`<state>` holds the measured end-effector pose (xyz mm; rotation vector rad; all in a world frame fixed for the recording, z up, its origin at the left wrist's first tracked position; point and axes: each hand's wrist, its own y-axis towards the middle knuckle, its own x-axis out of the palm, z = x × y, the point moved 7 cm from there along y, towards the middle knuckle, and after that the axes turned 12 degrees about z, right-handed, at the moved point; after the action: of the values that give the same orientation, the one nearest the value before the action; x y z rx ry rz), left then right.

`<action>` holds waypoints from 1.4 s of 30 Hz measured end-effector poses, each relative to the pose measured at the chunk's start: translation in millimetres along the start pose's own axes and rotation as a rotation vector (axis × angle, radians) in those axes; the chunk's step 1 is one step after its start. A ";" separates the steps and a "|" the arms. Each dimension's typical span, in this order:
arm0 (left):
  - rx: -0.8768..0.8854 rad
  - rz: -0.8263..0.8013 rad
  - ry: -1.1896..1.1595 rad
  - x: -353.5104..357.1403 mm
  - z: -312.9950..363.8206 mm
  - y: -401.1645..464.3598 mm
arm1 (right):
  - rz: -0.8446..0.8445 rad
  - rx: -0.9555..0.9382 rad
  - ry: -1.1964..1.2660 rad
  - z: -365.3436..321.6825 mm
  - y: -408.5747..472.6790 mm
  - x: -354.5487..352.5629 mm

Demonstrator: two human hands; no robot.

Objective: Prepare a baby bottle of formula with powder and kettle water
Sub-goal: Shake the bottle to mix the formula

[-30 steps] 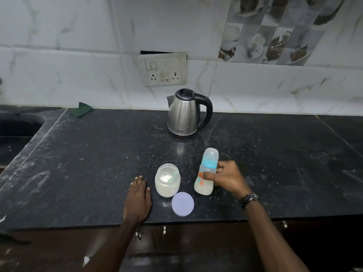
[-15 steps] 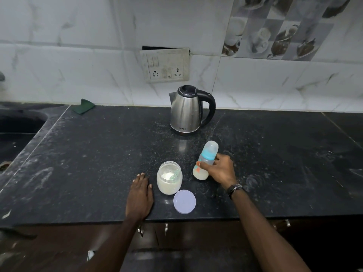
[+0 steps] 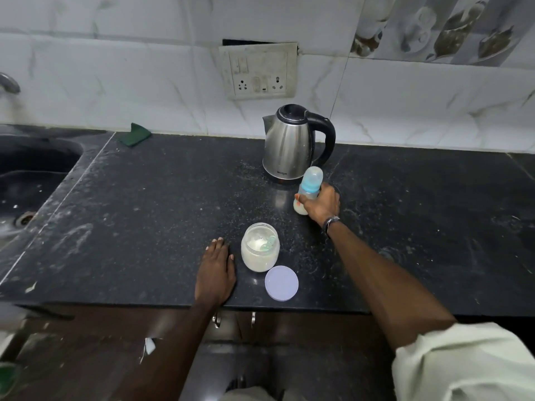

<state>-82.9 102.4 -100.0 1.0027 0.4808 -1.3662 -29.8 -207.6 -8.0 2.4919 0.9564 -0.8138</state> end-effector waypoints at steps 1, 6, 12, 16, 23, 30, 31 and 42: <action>0.001 0.001 0.003 -0.1 -0.1 0.3 | 0.003 -0.006 0.000 -2.4 6.4 2.5; 0.015 0.003 0.044 1.4 1.2 0.9 | 0.020 -0.031 0.016 -16.5 32.5 10.5; 0.019 -0.021 0.102 1.6 5.7 2.6 | 0.016 -0.043 0.018 -22.1 48.3 24.0; 0.020 -0.026 0.120 1.9 6.5 2.4 | -0.016 -0.038 -0.008 -15.5 48.2 36.1; 0.023 -0.026 0.134 2.5 6.3 2.4 | -0.024 -0.055 -0.031 -3.1 38.3 43.1; 0.014 -0.037 0.140 2.2 6.1 2.3 | -0.060 -0.024 -0.047 -5.5 37.3 42.3; 0.015 -0.035 0.140 1.8 6.4 2.4 | -0.071 -0.011 -0.054 -5.5 37.5 41.9; 0.013 -0.036 0.114 1.5 7.1 2.5 | -0.032 0.100 -0.096 12.7 -2.2 4.3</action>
<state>-82.0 95.6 -96.7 1.0912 0.5780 -1.3508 -33.6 -210.3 -20.7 2.5004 0.9470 -1.0055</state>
